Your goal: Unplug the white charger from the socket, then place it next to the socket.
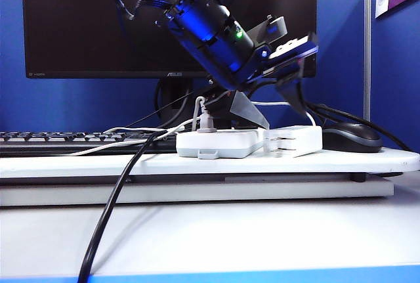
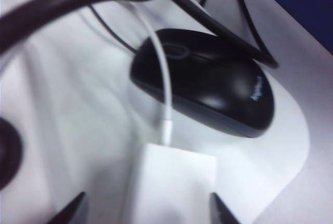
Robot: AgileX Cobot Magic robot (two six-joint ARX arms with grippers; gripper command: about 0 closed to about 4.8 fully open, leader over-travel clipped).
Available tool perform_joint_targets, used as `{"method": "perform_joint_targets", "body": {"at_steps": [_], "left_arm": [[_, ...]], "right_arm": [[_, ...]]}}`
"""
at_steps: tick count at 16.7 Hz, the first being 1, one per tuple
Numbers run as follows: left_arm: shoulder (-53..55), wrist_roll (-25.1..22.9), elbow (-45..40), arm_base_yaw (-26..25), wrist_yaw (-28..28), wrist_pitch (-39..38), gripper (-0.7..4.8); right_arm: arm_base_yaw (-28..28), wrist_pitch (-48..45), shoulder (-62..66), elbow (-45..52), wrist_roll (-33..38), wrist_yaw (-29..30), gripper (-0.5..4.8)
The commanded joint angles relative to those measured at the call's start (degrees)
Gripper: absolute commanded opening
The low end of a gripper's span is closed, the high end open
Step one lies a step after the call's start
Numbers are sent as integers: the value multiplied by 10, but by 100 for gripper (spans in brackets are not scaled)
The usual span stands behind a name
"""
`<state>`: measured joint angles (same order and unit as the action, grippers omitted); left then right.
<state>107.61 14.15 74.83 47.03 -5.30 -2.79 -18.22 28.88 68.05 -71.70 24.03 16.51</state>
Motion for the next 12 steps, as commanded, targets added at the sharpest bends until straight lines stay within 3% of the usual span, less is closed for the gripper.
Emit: {"method": "perform_joint_targets", "body": {"at_steps": [1, 2, 3, 7, 12], "left_arm": [[-6, -2, 51, 0, -28, -32, 55], [-9, -2, 68, 2, -29, -44, 1], [-21, -9, 103, 4, -29, -77, -6], [-71, -52, 153, 11, -28, -108, -6], [-212, -84, 158, 11, 43, -164, -6]], "right_arm": [[0, -20, -4, -3, -4, 2, -5], [0, -28, -5, -3, -6, 1, -5], [0, -47, -11, -3, -7, 1, -5], [0, -112, -37, -2, -23, 1, -5], [0, -128, -116, 0, -99, -1, -5]]}}
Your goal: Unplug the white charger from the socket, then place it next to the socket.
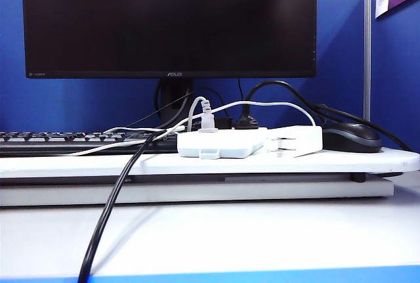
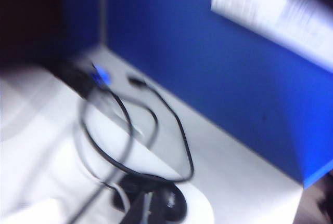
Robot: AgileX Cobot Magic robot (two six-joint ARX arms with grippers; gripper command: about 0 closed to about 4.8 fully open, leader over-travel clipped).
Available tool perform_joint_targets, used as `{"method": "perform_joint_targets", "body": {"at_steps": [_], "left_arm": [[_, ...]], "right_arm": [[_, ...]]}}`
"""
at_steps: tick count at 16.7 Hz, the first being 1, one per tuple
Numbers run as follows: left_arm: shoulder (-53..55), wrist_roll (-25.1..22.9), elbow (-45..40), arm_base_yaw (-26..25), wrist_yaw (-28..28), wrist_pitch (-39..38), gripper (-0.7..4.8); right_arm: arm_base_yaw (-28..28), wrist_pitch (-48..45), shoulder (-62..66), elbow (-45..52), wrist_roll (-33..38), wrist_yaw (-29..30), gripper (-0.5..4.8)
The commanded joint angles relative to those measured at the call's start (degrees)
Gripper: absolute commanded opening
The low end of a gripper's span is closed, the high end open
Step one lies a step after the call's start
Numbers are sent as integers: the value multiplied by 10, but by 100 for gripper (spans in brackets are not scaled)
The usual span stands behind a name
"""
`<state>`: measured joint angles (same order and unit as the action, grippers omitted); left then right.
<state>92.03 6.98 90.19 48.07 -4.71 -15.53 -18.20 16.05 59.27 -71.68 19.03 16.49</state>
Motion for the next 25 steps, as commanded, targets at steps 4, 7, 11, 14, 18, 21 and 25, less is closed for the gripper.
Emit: {"method": "perform_joint_targets", "body": {"at_steps": [4, 7, 11, 14, 18, 21, 25], "left_arm": [[-191, -53, 3, 47, 153, -97, -6], [-273, -69, 3, 103, 178, -158, -6], [-345, -79, 0, 182, 238, -307, -6], [-393, -78, 0, 186, 240, -373, -6], [-457, -78, 0, 186, 240, -394, -6], [-493, -79, -10, 185, 242, -427, -6], [-532, -78, -48, 185, 242, -439, -6]], "right_arm": [[0, 60, -100, 32, -116, -43, -5], [0, -4, -203, 158, -116, -52, -5], [-1, -26, -356, 351, -116, -54, -5], [-1, 5, -473, 487, -116, -68, -5], [-2, 20, -591, 613, -110, -128, -5], [-2, 24, -590, 633, -106, -218, -5], [-2, 30, -592, 681, -104, -200, -5]]}}
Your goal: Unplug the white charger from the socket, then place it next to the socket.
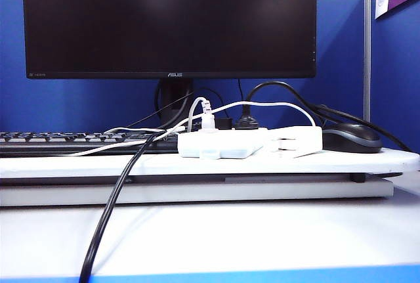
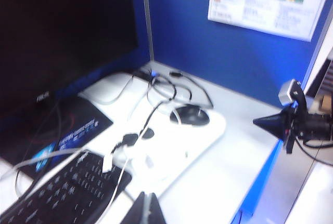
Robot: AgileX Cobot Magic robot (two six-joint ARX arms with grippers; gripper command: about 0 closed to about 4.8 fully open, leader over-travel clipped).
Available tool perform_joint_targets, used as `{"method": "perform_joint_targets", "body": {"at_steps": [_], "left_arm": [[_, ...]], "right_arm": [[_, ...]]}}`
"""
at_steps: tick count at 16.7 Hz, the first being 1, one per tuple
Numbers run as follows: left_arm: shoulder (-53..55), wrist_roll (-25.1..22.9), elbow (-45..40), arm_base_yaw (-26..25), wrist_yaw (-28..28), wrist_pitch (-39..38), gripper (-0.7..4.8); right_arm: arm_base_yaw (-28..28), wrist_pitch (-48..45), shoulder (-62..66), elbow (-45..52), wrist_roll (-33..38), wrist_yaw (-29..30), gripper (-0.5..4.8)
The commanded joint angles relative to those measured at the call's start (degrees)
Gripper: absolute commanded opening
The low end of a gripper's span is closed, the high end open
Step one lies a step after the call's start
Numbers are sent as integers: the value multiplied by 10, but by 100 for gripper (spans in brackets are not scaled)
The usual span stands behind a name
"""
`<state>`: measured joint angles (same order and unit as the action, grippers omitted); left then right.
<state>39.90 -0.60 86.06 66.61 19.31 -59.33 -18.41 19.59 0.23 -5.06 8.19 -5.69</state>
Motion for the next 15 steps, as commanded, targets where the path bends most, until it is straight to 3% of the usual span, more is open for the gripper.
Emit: {"method": "perform_joint_targets", "body": {"at_steps": [1, 5, 7, 15], "left_arm": [[-16, -2, -10, 0, 2, -2, -6], [-25, -3, -14, 0, -1, -15, -6], [-32, -3, -65, 0, -24, 4, -6], [-40, -20, -396, 0, -40, 326, -6]], "right_arm": [[0, -7, 1, 18, 4, 30, -5], [1, -9, 1, 18, 11, 22, -1], [0, -9, 1, 18, 12, 28, -1], [0, -9, 1, 18, 12, 28, -1]]}}
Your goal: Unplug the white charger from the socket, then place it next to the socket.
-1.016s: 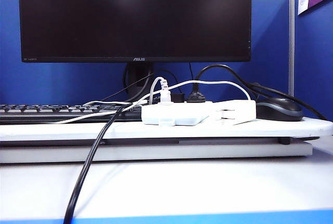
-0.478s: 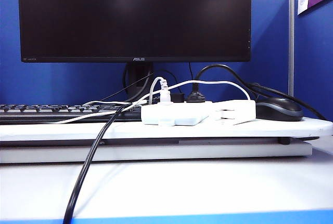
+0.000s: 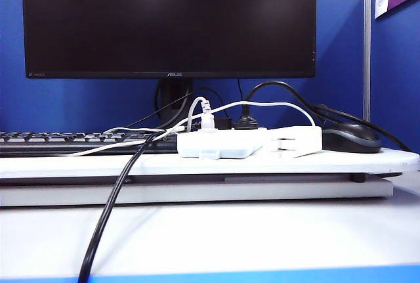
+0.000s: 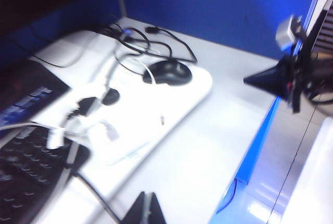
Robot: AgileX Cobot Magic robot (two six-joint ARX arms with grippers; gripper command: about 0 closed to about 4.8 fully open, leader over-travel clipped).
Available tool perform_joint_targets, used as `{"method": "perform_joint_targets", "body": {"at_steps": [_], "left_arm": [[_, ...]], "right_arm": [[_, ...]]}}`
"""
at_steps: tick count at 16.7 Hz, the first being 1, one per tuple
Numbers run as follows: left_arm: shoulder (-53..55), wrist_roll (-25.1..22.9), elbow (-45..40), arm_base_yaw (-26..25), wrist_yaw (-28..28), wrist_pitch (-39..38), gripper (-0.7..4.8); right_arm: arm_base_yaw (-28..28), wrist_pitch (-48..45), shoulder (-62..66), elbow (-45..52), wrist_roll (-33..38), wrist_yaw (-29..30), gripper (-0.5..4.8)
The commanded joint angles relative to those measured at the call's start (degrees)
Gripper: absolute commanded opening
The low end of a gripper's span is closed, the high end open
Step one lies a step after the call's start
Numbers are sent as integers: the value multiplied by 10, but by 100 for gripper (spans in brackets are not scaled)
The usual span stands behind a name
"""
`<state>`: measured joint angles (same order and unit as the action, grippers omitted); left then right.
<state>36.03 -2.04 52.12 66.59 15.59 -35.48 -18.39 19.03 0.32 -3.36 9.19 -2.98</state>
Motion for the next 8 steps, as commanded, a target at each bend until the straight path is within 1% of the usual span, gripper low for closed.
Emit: {"method": "perform_joint_targets", "body": {"at_steps": [1, 3, 4, 5, 6, 7, 8], "left_arm": [[-4, -5, -101, 0, -2, 130, -6], [-11, 2, -177, 0, -3, 198, -6], [-11, 8, -216, 0, -5, 250, -6], [-14, 8, -268, -1, -17, 332, -6], [-28, 10, -301, -8, -18, 374, -6], [-32, 23, -327, -17, -19, 403, -6], [-41, 44, -355, -41, -26, 421, -6]], "right_arm": [[0, -3, 0, 1, 2, 1, -1], [0, -3, 0, 1, 2, 2, -1], [0, -3, 0, 1, 2, 1, -1], [0, -3, 0, 1, 2, 1, -1], [0, -3, 0, 1, 2, 1, -1], [0, -3, 0, 1, 2, 1, -1], [1, -3, 0, 1, 2, 1, -1]]}}
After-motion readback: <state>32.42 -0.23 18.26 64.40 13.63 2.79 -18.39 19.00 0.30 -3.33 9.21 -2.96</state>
